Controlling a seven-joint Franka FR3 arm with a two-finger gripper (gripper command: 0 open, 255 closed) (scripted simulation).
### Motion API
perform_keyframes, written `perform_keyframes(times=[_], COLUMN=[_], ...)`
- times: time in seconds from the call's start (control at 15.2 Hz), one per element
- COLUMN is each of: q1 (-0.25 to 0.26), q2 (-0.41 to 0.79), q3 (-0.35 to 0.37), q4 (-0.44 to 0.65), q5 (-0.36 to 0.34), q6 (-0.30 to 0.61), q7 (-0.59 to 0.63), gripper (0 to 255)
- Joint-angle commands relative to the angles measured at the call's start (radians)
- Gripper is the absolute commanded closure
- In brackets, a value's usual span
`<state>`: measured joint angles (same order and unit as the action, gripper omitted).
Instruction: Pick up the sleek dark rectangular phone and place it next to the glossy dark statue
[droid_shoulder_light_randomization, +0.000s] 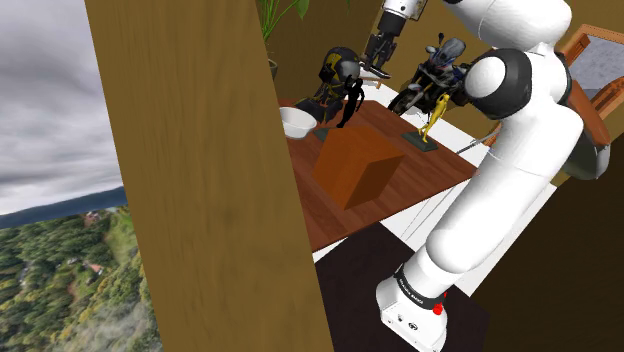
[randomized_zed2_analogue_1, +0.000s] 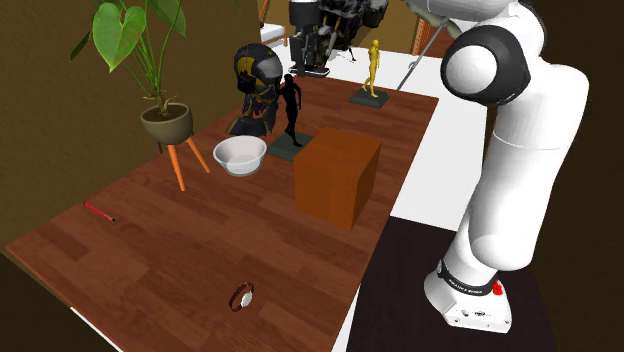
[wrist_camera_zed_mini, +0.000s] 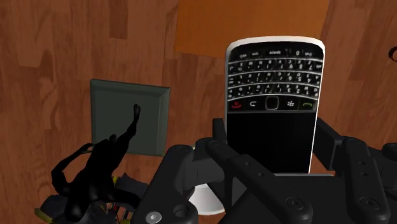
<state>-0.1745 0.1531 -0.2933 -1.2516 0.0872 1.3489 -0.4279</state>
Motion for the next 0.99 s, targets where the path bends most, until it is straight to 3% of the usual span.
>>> perform_keyframes(times=[0.0, 0.13, 0.92], q1=[-0.038, -0.097, -0.048], q2=[0.108, 0.238, 0.114], q3=[-0.017, -0.028, -0.023], q4=[0.15, 0.342, -0.015], q5=[0.034, 0.078, 0.032], q6=[-0.048, -0.115, 0.12], q7=[-0.04, -0.077, -0.075], gripper=[255, 255, 255])
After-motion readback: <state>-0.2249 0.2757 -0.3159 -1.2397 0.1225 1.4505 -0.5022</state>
